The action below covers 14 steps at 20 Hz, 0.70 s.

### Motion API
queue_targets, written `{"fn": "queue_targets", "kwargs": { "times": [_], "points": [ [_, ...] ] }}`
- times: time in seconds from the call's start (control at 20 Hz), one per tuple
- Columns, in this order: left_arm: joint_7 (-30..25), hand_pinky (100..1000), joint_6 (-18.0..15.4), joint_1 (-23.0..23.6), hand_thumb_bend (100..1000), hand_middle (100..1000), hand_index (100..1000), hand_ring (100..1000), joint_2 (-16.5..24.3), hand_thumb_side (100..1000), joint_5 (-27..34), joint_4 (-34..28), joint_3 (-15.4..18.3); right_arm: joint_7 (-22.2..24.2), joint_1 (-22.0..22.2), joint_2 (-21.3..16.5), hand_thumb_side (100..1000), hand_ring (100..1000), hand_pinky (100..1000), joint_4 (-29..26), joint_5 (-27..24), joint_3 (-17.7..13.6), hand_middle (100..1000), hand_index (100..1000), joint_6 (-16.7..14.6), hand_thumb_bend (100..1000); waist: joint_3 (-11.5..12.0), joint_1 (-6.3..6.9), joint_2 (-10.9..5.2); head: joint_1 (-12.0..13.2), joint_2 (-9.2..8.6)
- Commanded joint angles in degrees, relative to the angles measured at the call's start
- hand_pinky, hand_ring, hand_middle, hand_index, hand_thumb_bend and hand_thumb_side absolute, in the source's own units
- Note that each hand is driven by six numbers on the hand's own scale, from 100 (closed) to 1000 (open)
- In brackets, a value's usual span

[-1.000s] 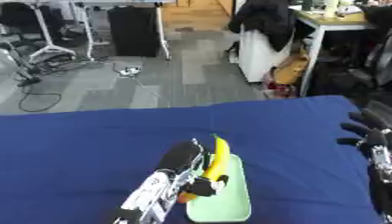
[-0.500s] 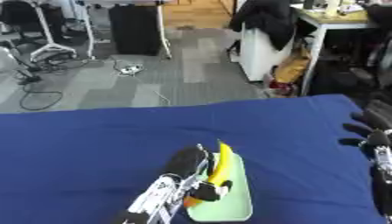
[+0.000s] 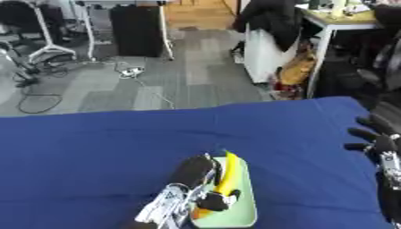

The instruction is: Pick up objects on the table and place them in the box.

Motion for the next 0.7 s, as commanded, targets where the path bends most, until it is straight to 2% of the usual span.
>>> {"fn": "queue_targets", "kwargs": {
  "times": [0.05,0.25,0.7],
  "points": [
    [0.76,467,-0.19,-1.56,365,356,485,330,-0.31,628,-0.58,-0.3,0.71,0.12,-0.98,-0.45,876,783,652,-1.34,-0.09,0.07,818,925,-0.08,100,-0.22,-0.15,-0.64,0.51,-0.8],
    [1.8,523,-0.52,-1.53,405,410,508,401,-0.41,706,-1.17,0.07,1.03,0.09,-0.96,-0.43,876,783,652,-1.33,-0.1,0.03,818,925,-0.07,100,-0.29,-0.14,-0.63,0.44,-0.8],
    [2.54,536,-0.51,-1.37,393,422,512,418,-0.42,699,-1.4,0.42,1.31,0.1,-0.87,-0.35,876,783,652,-1.24,-0.05,0.0,818,926,-0.04,100,-0.08,-0.09,-0.82,0.36,-0.74]
  ]
}}
